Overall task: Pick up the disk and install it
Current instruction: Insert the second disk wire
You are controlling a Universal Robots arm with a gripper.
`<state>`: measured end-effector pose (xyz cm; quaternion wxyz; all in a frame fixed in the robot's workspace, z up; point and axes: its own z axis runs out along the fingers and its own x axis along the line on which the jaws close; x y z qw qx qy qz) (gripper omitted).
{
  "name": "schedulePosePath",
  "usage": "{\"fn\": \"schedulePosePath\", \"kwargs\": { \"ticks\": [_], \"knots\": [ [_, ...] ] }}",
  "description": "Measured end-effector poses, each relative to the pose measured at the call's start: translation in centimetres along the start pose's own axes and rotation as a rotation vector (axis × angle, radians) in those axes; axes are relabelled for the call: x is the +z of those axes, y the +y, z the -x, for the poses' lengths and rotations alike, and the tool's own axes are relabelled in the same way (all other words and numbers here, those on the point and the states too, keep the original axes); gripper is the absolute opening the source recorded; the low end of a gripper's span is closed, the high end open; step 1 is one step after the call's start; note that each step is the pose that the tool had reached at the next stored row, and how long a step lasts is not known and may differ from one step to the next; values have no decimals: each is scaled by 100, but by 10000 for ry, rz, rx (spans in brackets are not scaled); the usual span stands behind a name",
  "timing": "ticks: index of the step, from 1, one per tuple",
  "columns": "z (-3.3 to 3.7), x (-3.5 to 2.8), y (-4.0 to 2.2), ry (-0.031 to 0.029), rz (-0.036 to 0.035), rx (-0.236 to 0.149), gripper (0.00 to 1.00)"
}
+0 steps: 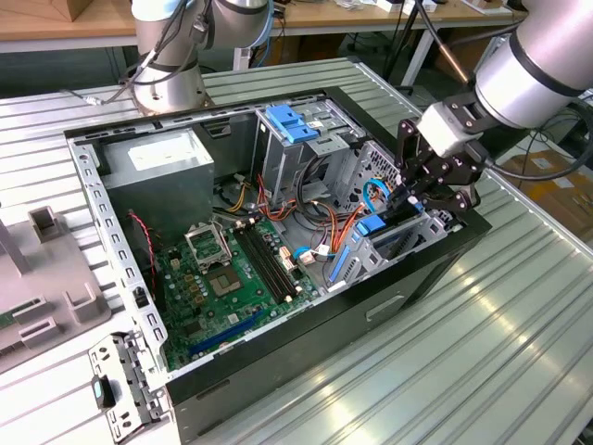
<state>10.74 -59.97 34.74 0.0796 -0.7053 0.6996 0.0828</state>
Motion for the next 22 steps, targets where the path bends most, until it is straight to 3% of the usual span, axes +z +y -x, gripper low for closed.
{"fn": "schedulePosePath", "kwargs": {
  "ticks": [3, 9, 22],
  "knots": [
    [-41, -7, 0, -37, 0, 0, 16],
    [-46, 10, 1, -99, -1, 0, 16],
    [-84, 49, 0, -121, -1, -1, 16]
  ]
}}
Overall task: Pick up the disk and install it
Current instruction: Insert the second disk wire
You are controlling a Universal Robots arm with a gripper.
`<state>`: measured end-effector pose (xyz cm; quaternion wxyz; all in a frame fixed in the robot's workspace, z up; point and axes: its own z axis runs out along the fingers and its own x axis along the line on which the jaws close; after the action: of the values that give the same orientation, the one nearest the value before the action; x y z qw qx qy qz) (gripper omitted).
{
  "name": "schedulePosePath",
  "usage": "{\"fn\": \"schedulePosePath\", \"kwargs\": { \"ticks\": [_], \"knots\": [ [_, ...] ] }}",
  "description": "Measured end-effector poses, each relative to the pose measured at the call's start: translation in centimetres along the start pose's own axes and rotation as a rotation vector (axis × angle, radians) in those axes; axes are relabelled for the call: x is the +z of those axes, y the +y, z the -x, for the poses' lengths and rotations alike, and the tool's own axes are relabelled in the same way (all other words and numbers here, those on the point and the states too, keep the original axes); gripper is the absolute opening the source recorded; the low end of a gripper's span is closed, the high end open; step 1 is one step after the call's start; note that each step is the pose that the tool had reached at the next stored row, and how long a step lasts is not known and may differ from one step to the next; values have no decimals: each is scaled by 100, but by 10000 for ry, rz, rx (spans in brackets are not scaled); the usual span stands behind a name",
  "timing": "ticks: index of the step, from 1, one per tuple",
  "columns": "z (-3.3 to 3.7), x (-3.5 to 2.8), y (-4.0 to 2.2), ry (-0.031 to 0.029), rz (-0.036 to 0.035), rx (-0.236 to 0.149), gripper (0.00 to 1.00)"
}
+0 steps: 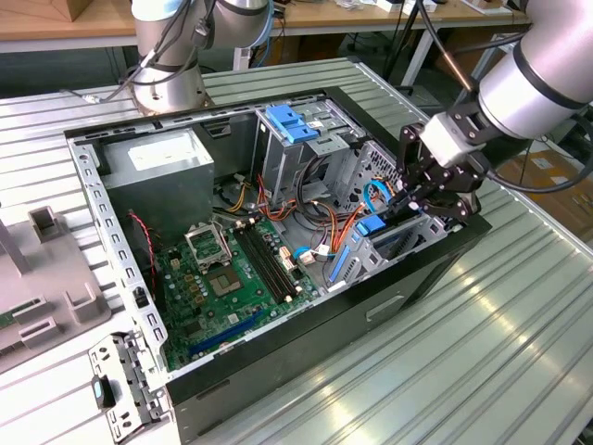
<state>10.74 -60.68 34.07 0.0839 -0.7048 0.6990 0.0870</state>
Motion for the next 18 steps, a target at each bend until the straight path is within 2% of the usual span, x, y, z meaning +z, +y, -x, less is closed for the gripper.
{"fn": "schedulePosePath", "kwargs": {
  "ticks": [13, 18],
  "knots": [
    [13, -37, 0, -3, 2, -4, 16],
    [-6, -37, 1, -44, 1, -4, 16]
  ]
}}
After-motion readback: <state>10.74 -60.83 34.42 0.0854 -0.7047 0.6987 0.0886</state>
